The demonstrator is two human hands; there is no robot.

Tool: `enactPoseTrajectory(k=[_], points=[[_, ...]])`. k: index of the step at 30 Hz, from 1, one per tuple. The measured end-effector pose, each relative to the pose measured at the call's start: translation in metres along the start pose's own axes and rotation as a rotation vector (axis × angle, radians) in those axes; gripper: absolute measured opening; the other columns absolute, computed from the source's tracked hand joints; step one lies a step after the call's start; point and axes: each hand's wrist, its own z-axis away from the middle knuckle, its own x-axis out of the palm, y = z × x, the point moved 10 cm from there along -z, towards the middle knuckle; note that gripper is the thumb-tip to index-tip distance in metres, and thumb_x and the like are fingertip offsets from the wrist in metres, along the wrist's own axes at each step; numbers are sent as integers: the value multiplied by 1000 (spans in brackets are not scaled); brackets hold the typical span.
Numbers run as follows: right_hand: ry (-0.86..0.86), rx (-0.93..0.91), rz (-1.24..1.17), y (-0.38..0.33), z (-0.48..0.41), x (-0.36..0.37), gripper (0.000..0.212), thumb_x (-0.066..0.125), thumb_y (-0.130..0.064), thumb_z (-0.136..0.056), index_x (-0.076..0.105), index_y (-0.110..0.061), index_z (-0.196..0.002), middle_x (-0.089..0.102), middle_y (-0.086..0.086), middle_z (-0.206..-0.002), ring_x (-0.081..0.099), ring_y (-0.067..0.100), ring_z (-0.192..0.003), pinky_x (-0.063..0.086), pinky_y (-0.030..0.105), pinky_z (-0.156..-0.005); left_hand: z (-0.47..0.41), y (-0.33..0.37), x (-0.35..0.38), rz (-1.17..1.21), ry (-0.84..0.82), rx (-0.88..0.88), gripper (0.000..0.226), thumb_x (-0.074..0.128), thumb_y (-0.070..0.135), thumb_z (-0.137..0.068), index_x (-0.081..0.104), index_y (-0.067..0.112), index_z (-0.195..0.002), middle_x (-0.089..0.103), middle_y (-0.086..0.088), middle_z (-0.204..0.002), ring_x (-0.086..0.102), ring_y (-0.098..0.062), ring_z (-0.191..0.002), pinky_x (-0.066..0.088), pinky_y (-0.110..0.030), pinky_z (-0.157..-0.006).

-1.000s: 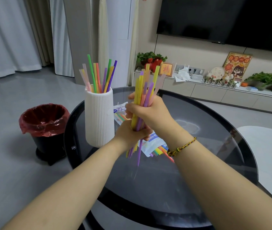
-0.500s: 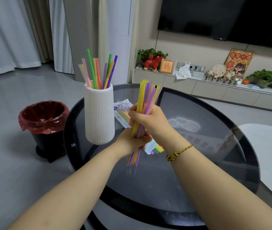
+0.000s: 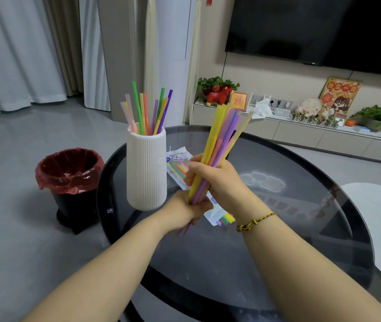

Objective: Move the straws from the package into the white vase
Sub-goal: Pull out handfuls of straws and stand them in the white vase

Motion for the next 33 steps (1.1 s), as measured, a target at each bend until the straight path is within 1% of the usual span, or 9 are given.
enactPoseTrajectory(k=[7, 11, 14, 17, 19, 22, 25, 29, 33], points=[[-140, -13, -71, -20, -2, 30, 29, 50, -3, -88, 52, -12, -60, 49, -8, -40, 53, 10, -43, 50, 19, -48, 12, 26, -23, -16, 28, 87, 22, 63, 9, -78, 56, 22, -61, 53, 11, -41, 50, 1, -38, 41, -9, -42], [-12, -141, -18, -51, -14, 27, 31, 49, -3, -87, 48, -12, -57, 42, -7, -40, 47, 10, -41, 50, 23, -53, 23, 30, -55, 35, 148, 96, 21, 70, 12, -73, 62, 13, -92, 61, 12, -66, 57, 6, -56, 43, -9, -55], [82, -217, -66, -80, -24, 15, 30, 49, -3, -88, 53, -13, -60, 46, -9, -36, 50, 8, -38, 47, 27, -56, 41, 27, -103, 120, 467, 137, 30, 73, 15, -69, 56, 26, -91, 58, 13, -87, 57, -10, -85, 43, -23, -77], [143, -290, -159, -109, -35, 8, 29, 48, -3, -88, 54, -13, -61, 46, -9, -35, 50, 7, -37, 47, 27, -54, 68, 38, -147, -13, 835, 258, 32, 68, 11, -72, 55, 21, -99, 52, 11, -88, 51, -13, -82, 39, -19, -72], [181, -336, -169, -128, -41, 6, 28, 48, -5, -88, 52, -14, -61, 47, -9, -35, 52, 5, -38, 46, 29, -53, 70, 40, -163, -65, 925, 271, 52, 72, 14, -69, 48, 16, -115, 47, 5, -105, 46, -13, -94, 37, -22, -80], [223, -410, -231, -148, -50, 7, 26, 49, -8, -89, 53, -14, -64, 49, -8, -36, 54, 8, -40, 45, 33, -57, 47, 33, -174, -78, 825, 176, 93, 78, 26, -63, 22, 20, -136, 34, -4, -137, 34, -18, -123, 29, -36, -101], [230, -422, -238, -153, -64, 19, 25, 49, -11, -89, 54, -14, -64, 51, -8, -36, 55, 14, -46, 46, 36, -62, 21, 31, -173, -110, 655, 116, 119, 81, 33, -56, -2, 26, -141, 19, -6, -150, 23, -23, -135, 25, -42, -106], [253, -352, -125, -136, -84, 33, 39, 51, -10, -86, 54, -17, -48, 53, -5, -32, 54, 17, -46, 46, 31, -57, -3, 34, -169, -100, 521, 111, 131, 82, 31, -55, -19, 27, -138, 36, 4, -135, 35, -16, -123, 28, -29, -93], [217, -197, 91, -98, -98, 51, 54, 52, -15, -85, 54, -14, -31, 56, -3, -38, 52, 26, -54, 47, 34, -59, -10, 40, -166, -69, 536, 140, 123, 79, 28, -61, -16, 26, -139, 40, 17, -108, 42, -7, -101, 30, -25, -87]])
